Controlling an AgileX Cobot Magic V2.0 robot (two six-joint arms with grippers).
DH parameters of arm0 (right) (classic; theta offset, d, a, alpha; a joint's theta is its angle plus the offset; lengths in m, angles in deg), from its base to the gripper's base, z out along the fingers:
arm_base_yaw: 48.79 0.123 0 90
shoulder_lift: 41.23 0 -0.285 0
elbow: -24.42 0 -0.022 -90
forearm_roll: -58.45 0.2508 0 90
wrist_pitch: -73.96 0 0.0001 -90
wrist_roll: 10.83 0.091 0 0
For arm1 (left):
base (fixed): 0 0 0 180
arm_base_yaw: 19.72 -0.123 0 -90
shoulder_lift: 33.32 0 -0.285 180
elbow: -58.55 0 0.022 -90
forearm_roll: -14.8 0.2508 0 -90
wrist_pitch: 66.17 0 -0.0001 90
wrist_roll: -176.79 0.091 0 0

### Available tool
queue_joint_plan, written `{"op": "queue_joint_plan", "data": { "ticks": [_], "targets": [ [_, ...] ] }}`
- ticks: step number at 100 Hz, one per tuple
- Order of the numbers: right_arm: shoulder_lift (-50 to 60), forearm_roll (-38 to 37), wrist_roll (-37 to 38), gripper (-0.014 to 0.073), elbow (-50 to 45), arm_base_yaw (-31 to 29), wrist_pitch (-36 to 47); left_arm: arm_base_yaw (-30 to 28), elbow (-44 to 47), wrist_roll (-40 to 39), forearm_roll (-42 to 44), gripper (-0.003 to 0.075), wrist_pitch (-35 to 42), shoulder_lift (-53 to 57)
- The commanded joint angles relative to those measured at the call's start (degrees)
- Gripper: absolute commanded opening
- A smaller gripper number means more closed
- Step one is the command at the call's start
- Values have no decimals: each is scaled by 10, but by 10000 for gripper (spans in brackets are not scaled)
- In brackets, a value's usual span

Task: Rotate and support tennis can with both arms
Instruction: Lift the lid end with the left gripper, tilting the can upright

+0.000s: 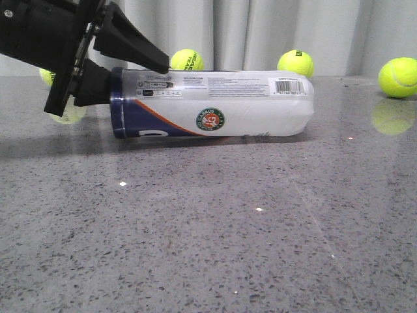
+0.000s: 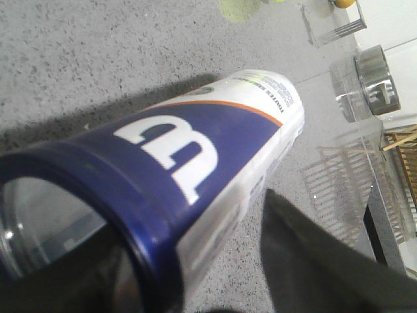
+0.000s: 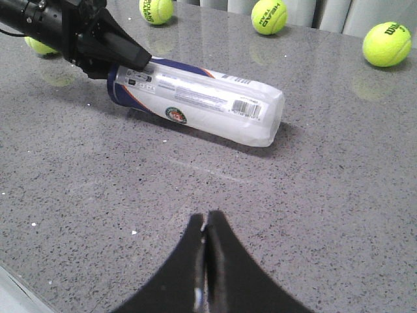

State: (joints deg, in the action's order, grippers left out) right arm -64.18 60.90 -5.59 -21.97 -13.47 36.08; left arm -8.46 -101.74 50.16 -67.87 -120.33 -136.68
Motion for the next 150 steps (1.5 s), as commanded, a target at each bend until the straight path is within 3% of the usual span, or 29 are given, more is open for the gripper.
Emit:
{"op": "queue_joint_plan", "data": {
  "ticks": [1, 24, 58, 81, 95, 106, 135, 150],
  "targets": [
    [-6, -4, -4, -68, 13, -2, 48, 6, -17, 5, -39, 223, -23, 21],
    [-6, -4, -4, -68, 13, -2, 48, 6, -17, 5, -39, -20, -23, 21],
    [-6, -4, -4, -68, 13, -2, 48, 6, -18, 34, -53, -20, -54, 23],
    [-6, -4, -4, -68, 13, -2, 48, 6, -50, 35, -41, -20, -66, 82],
    [-6, -4, -4, -68, 13, -2, 48, 6, -107, -8, 24, -20, -66, 121],
    [-6, -4, -4, -68, 13, -2, 48, 6, -168, -70, 122, -20, -77, 136],
    [-6, -4, -4, -68, 13, -2, 48, 7, -319, -213, 348, -20, -188, 139],
    [-6, -4, -4, -68, 13, -2, 48, 7, -358, -270, 451, -20, -193, 145]
  ]
}}
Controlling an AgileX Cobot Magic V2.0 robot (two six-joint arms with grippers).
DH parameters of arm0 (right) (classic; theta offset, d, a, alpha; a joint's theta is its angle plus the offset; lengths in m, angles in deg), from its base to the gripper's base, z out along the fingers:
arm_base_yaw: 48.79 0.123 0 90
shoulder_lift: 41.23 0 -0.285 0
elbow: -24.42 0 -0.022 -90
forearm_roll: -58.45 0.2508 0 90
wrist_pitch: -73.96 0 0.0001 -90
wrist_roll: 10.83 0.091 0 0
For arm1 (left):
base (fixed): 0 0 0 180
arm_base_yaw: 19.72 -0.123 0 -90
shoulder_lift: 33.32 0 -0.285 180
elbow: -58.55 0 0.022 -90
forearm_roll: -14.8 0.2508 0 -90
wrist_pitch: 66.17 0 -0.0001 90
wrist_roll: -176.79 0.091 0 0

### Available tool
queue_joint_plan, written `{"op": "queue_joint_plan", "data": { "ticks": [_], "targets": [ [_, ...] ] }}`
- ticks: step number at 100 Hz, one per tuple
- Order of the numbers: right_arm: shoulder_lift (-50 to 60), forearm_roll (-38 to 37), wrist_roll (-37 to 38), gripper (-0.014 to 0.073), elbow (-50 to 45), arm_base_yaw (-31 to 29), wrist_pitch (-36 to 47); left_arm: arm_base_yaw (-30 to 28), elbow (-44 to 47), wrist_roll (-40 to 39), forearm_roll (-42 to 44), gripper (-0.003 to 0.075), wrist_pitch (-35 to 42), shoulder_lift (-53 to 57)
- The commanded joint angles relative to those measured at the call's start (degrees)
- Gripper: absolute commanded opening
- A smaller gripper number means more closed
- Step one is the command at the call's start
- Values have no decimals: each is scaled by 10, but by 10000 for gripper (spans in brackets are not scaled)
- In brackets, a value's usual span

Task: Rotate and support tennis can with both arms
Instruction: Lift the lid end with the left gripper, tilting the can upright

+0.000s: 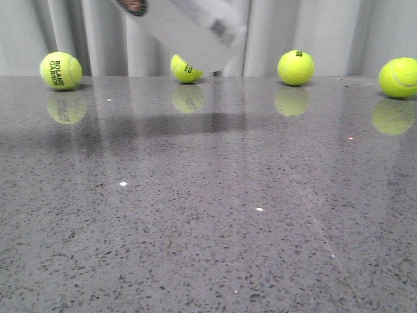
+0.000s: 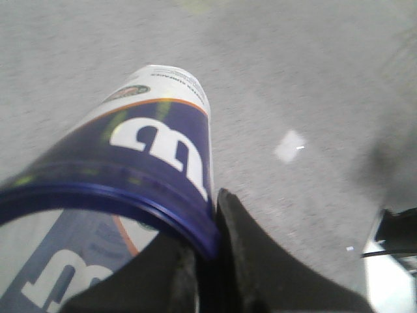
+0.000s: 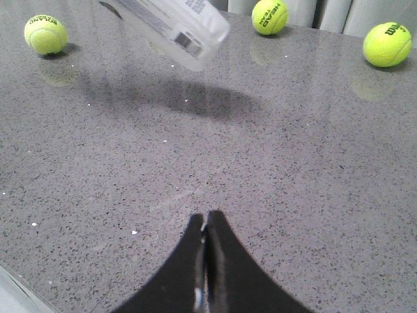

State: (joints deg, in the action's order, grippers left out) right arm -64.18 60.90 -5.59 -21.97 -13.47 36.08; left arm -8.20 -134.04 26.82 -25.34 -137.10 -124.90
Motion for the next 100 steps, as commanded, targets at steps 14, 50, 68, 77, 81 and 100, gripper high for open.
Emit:
{"op": "queue_joint_plan", "data": {
  "ticks": [14, 50, 68, 77, 81, 100],
  "targets": [
    [-6, -4, -4, -68, 13, -2, 48, 7, -38, -74, 94, -20, -25, 42],
    [-6, -4, -4, -68, 13, -2, 48, 130, -38, -127, 237, -20, -25, 45],
    [-6, -4, -4, -68, 13, -2, 48, 163, -38, -127, 264, -20, -25, 10],
    [-6, -4, -4, -68, 13, -2, 48, 163, -38, -127, 259, -19, -25, -1],
    [-6, -4, -4, -68, 13, -2, 48, 163, -40, -127, 257, -19, -24, -2],
    [-6, -4, -4, -68, 13, -2, 48, 163, -58, -127, 252, 15, -24, -2]
  ]
}}
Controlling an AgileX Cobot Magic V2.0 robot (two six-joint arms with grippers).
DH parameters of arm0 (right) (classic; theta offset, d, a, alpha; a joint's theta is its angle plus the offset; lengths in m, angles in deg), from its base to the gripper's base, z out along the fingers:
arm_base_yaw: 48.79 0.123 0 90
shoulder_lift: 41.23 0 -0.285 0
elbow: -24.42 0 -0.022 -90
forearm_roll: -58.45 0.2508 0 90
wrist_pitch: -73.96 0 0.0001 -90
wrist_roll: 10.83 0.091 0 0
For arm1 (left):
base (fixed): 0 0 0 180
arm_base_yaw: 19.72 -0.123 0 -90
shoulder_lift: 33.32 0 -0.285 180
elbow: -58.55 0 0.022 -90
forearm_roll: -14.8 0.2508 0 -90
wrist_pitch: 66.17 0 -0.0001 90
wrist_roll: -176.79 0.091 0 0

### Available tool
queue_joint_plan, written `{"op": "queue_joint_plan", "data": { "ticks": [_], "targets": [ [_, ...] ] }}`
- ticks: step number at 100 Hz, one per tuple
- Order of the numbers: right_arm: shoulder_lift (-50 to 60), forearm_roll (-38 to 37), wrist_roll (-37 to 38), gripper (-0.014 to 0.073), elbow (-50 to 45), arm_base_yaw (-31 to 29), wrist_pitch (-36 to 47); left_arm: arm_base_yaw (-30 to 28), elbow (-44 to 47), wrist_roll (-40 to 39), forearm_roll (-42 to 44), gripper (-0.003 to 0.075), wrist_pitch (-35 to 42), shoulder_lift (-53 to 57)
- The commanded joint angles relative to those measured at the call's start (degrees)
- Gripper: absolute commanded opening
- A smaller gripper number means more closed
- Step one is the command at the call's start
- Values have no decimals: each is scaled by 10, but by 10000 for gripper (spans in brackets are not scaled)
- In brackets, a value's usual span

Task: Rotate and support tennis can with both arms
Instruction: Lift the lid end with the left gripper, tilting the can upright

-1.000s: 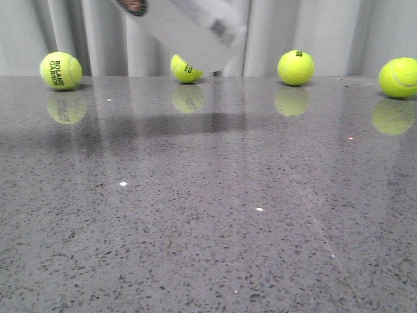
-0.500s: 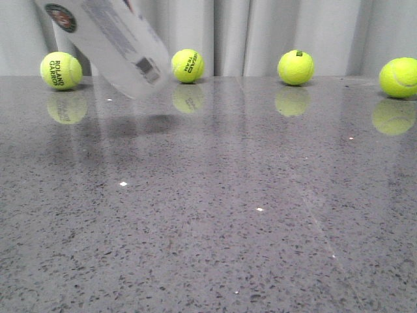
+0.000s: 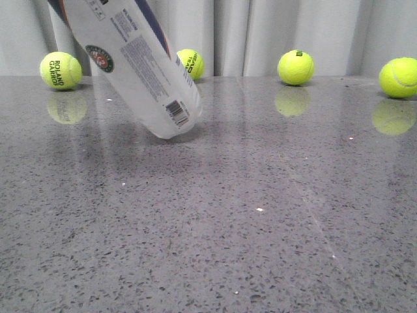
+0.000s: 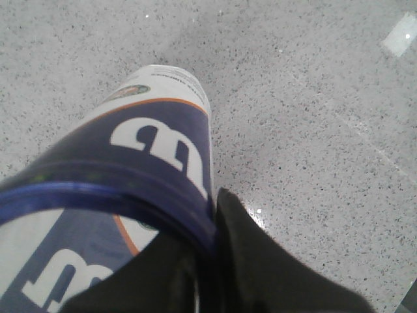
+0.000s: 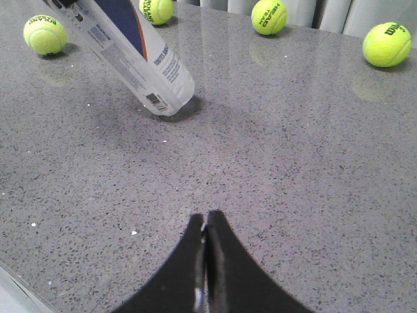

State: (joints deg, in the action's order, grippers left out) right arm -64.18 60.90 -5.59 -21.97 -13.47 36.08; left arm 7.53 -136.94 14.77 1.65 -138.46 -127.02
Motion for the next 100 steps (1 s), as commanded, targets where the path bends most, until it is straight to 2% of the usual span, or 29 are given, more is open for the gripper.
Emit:
{"op": "queue_joint_plan", "data": {
  "ticks": [1, 13, 25, 32, 60, 85, 100],
  "targets": [
    [-6, -4, -4, -68, 13, -2, 48, 5, -31, -6, -17, 21, -10, 19],
    [-6, -4, -4, -68, 13, -2, 48, 5, -55, -6, -17, 160, -10, 19],
    [-6, -4, -4, -68, 13, -2, 48, 5, -67, -6, -19, 355, -10, 19],
    [-6, -4, -4, -68, 13, -2, 48, 5, -70, -6, -19, 420, -10, 18],
    [-6, -4, -4, -68, 13, -2, 48, 5, -92, -5, -39, 431, -7, -22],
    [-6, -4, -4, -68, 13, -2, 48, 6, -183, -5, -92, 431, -8, -82],
    [-6, -4, -4, -68, 13, -2, 48, 21, -240, -5, -92, 430, -9, -118]
  ]
}}
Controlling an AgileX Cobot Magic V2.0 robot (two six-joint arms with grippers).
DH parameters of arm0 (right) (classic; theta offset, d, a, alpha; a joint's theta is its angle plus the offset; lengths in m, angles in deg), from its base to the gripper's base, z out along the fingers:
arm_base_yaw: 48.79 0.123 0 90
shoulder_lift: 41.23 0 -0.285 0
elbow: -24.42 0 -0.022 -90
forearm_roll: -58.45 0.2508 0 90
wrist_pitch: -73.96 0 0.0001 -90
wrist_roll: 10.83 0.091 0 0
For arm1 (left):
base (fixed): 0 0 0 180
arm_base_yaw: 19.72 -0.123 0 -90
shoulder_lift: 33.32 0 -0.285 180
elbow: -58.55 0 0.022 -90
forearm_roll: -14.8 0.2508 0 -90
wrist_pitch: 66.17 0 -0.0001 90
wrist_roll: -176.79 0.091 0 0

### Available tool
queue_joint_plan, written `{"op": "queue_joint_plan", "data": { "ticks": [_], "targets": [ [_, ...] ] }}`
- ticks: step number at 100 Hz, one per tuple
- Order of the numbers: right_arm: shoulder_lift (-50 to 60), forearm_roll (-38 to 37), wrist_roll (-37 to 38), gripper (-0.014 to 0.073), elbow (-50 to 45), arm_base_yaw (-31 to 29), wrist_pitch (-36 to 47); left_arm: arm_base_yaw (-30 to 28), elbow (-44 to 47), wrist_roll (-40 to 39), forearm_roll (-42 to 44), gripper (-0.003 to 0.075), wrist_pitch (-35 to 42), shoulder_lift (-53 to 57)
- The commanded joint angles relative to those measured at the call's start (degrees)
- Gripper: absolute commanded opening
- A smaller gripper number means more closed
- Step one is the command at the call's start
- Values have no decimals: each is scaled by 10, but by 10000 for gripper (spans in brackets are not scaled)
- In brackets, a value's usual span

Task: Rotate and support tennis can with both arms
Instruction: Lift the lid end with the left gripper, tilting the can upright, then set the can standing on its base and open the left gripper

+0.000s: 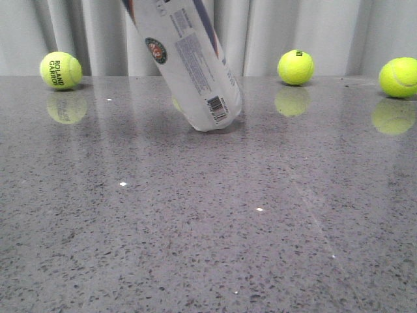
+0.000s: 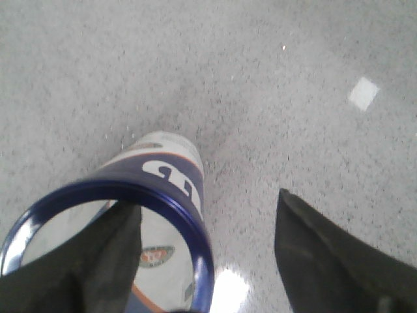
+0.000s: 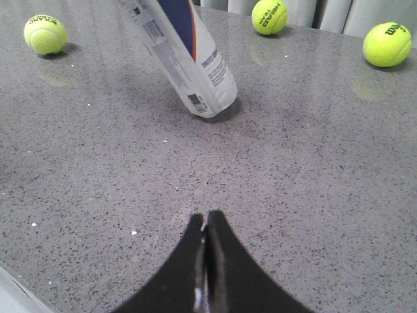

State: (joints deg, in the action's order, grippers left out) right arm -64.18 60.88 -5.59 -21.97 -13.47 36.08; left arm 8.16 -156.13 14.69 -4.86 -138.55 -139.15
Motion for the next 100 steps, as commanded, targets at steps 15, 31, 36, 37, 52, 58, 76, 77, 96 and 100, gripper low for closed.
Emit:
{"op": "queue_joint_plan", "data": {
  "ticks": [15, 31, 36, 37, 52, 58, 76, 77, 96, 100],
  "targets": [
    [-6, -4, -4, -68, 13, -2, 48, 35, -98, -5, -24, 430, -9, -33],
    [-6, -4, -4, -68, 13, -2, 48, 48, -145, -5, -23, 430, -7, -65],
    [-6, -4, -4, -68, 13, -2, 48, 49, -155, -5, -22, 430, -4, -71],
    [-6, -4, -4, -68, 13, -2, 48, 49, -155, -5, -22, 430, -2, -70],
    [-6, -4, -4, -68, 13, -2, 48, 49, -160, -5, -22, 430, 20, -75],
    [-6, -4, -4, -68, 13, -2, 48, 49, -160, -5, -22, 430, 30, -75],
    [-6, -4, -4, -68, 13, -2, 48, 49, -160, -5, -23, 392, 53, -70],
    [-6, -4, -4, -68, 13, -2, 48, 49, -160, -5, -23, 382, 54, -70],
    [-6, -4, -4, -68, 13, -2, 48, 49, -160, -5, -28, 123, 62, -62],
    [-6, -4, -4, -68, 13, -2, 48, 49, -160, -5, -30, 50, 61, -60]
  ]
}}
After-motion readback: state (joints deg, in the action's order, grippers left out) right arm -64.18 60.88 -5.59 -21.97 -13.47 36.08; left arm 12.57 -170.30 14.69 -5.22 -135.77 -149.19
